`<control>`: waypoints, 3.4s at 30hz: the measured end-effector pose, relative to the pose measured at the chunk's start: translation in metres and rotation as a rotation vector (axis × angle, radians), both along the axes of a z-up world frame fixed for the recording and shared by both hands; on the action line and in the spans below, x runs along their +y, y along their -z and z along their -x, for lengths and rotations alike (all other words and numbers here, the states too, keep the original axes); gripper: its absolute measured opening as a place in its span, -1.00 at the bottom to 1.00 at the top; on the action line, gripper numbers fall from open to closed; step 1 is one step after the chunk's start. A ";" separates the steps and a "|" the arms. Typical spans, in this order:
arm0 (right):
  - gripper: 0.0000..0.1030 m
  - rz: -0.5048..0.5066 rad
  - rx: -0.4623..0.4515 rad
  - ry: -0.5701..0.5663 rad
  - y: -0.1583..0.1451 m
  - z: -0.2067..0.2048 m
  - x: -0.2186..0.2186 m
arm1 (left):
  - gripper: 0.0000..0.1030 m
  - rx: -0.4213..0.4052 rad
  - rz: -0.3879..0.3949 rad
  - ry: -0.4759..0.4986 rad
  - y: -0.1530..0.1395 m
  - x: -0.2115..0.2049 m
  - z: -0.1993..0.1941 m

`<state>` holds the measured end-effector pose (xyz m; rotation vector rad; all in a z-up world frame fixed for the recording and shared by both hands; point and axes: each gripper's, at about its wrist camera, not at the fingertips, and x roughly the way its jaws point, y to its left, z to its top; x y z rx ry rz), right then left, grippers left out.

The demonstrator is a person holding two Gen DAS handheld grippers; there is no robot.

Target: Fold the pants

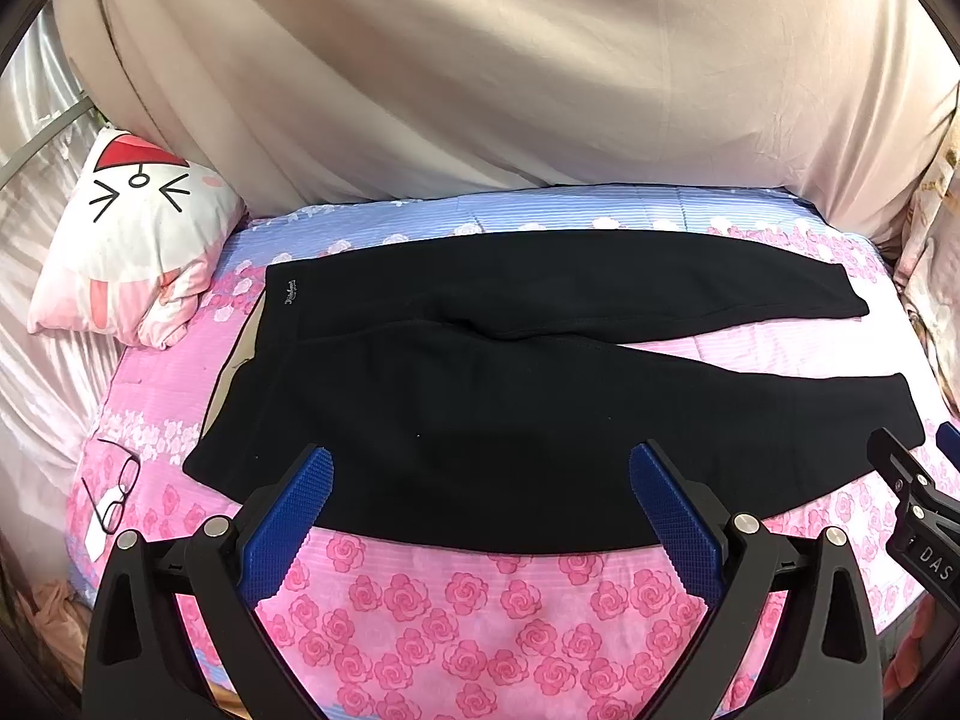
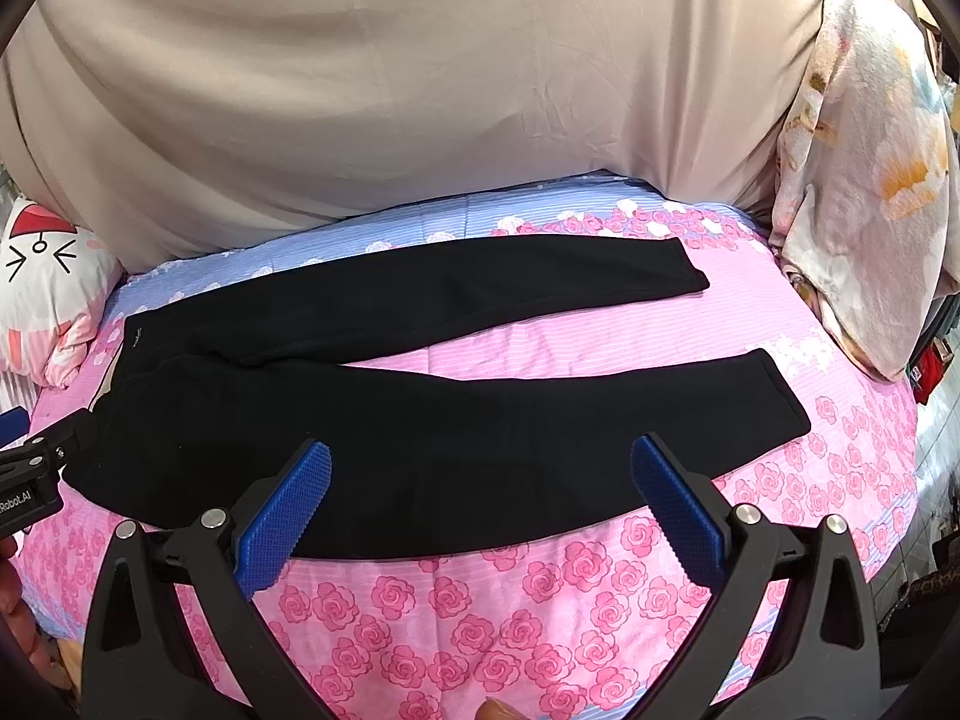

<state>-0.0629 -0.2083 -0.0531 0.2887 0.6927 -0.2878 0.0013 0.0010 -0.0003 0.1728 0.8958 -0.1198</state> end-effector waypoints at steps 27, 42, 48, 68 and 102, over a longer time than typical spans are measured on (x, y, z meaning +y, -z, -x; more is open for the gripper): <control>0.91 0.000 -0.002 -0.013 0.004 -0.003 0.000 | 0.90 0.002 0.000 -0.004 0.002 0.002 0.001; 0.91 -0.002 0.001 -0.007 0.004 -0.007 0.001 | 0.90 0.008 -0.002 -0.001 0.003 0.001 -0.005; 0.91 -0.006 0.006 -0.012 0.005 -0.009 0.003 | 0.90 0.017 -0.007 0.001 0.005 -0.001 -0.008; 0.91 -0.010 0.046 -0.033 0.015 -0.032 -0.009 | 0.90 0.035 0.002 -0.026 0.020 0.008 -0.036; 0.61 -0.121 0.204 0.060 0.143 -0.289 -0.363 | 0.90 0.172 0.025 -0.338 0.153 0.262 -0.383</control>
